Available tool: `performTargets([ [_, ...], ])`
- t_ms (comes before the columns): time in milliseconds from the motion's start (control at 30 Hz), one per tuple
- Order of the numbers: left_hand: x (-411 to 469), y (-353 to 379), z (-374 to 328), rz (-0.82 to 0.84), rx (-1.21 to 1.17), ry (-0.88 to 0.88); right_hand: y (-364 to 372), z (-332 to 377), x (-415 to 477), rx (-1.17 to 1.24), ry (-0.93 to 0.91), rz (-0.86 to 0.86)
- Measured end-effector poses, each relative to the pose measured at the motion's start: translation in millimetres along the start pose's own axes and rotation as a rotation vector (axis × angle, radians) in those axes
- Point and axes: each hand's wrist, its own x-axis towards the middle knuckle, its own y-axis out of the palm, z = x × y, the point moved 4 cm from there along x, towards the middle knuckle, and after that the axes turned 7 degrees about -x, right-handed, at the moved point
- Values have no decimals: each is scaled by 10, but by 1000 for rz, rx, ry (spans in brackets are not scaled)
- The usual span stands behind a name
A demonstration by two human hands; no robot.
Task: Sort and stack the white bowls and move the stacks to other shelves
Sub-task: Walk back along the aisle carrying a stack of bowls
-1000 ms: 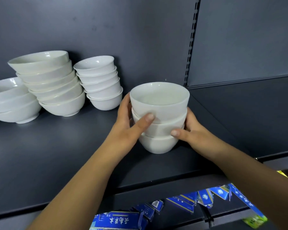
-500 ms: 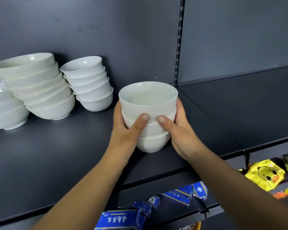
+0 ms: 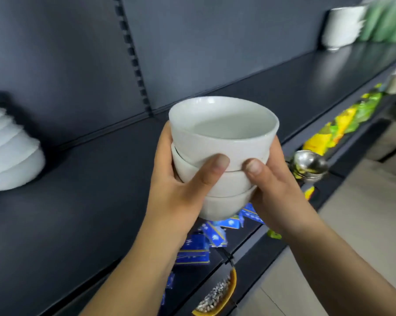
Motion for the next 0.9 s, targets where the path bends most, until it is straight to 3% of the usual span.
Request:
performTargets([
  [533, -435, 3381, 1606, 296, -178, -273, -3217, 1004, -1626, -237, 12, -403],
  [900, -251, 4554, 2576, 462, -120, -379, -4576, 920, -1948, -288, 62, -616],
])
